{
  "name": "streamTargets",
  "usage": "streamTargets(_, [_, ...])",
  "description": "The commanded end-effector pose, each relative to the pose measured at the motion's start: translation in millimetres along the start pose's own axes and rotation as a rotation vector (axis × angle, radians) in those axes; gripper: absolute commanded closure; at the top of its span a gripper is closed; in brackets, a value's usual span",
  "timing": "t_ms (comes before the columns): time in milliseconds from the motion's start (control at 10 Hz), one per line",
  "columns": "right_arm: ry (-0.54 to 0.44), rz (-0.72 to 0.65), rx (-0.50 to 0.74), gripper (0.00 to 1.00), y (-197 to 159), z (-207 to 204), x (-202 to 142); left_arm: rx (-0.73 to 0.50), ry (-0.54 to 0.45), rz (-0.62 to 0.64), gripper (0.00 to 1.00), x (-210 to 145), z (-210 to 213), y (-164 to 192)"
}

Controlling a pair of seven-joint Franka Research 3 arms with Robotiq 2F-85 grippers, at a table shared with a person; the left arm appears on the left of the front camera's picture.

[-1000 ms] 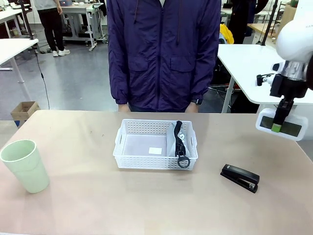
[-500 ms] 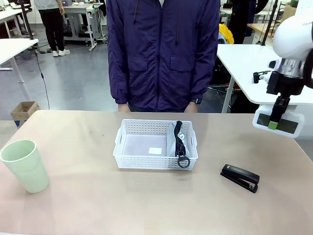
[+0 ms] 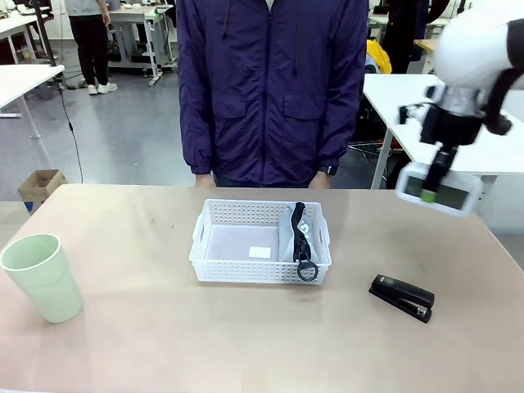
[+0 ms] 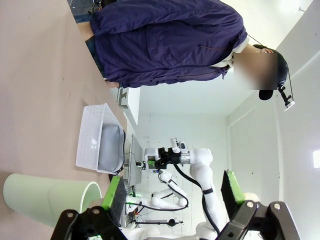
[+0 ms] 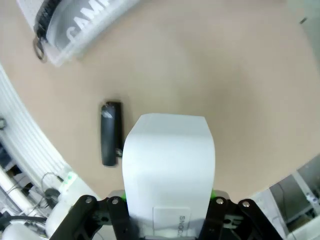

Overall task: Efficiently arrange items inside the basket to fit them all.
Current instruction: Pick up the Digital clock and place it inside the Organizing basket.

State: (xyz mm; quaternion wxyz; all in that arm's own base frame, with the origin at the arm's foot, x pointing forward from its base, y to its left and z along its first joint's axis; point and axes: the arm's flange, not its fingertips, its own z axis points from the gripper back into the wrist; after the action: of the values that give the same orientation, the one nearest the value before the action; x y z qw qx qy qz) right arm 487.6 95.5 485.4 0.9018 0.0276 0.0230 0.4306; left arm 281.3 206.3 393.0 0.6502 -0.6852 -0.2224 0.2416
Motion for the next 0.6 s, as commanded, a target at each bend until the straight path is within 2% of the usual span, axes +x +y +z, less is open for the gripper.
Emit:
streamTargets(0, [-0.028, 0.042, 0.006, 0.48, 51.9, 17.8, 56.6, -0.012, 0.004, -0.012, 0.00, -1.4, 0.0, -1.3])
streamTargets(100, [-0.032, 0.047, -0.009, 0.48, 67.1, 19.0, 73.4, -0.012, 0.004, -0.012, 0.00, -1.4, 0.0, -1.3])
streamTargets(300, [-0.038, 0.070, -0.071, 0.48, 112.1, 2.8, 133.4, -0.012, 0.004, -0.012, 0.00, -1.4, 0.0, -1.3])
streamTargets(400, [-0.076, 0.002, -0.075, 0.48, 130.9, -13.6, 165.6, -0.012, 0.004, -0.012, 0.00, -1.4, 0.0, -1.3])
streamTargets(500, [-0.168, -0.092, -0.043, 0.48, 149.6, -32.9, 204.7, -0.012, 0.004, -0.012, 0.00, -1.4, 0.0, -1.3])
